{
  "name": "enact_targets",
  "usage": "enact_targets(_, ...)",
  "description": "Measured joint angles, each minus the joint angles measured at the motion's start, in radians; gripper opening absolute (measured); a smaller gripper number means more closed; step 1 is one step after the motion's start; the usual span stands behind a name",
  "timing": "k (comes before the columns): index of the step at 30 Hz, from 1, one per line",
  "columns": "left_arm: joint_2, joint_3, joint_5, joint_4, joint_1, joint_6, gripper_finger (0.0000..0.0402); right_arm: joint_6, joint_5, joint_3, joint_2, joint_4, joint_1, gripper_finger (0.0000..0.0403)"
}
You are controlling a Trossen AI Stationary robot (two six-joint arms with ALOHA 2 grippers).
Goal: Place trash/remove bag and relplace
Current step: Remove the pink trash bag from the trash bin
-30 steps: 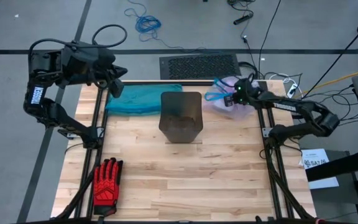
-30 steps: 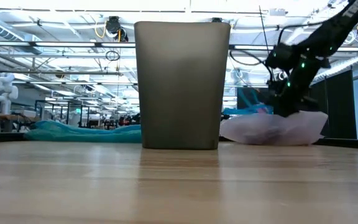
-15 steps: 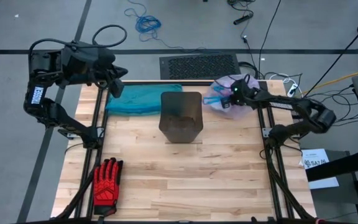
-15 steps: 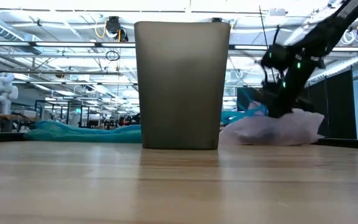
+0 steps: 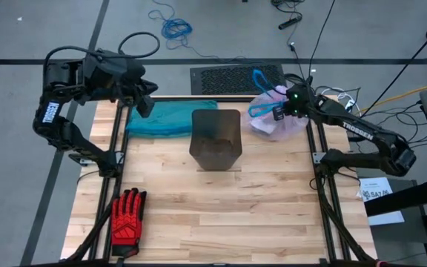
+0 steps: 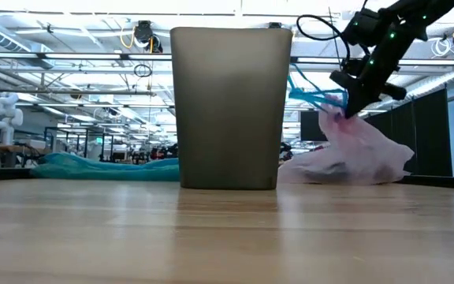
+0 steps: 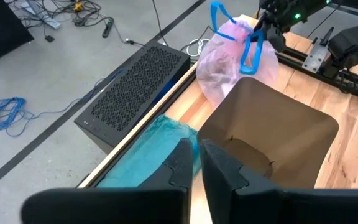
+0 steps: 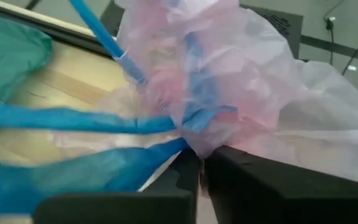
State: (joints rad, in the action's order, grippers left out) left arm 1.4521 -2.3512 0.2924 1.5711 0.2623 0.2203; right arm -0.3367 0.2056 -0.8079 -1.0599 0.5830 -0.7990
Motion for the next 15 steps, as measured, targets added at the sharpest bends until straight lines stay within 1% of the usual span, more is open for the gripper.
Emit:
enact_targets(2,0.0,0.0,0.0,0.0,0.0,0.0,0.0046,0.0,0.002,-0.014,0.0,0.031,0.0,0.0034)
enact_targets(4,-0.001,0.0,0.001,0.0,0.0,0.0,0.0058,-0.005,0.001,-0.031,0.0,0.064,0.0,0.0063)
enact_targets(8,-0.001,0.0,0.018,0.0,0.0,0.001,0.0073,-0.018,-0.005,-0.084,0.0,0.126,0.0,0.0136)
enact_targets(12,-0.001,0.0,0.023,0.0,0.0,0.002,0.0077,-0.009,-0.049,-0.179,0.0,0.212,0.0,0.0203)
enact_targets(14,-0.001,0.0,0.023,0.0,0.0,0.002,0.0077,-0.007,-0.029,-0.23,0.0,0.24,0.001,0.0216)
enact_targets(15,-0.001,0.0,0.023,0.0,0.0,0.002,0.0077,-0.007,0.005,-0.249,0.0,0.24,0.001,0.0214)
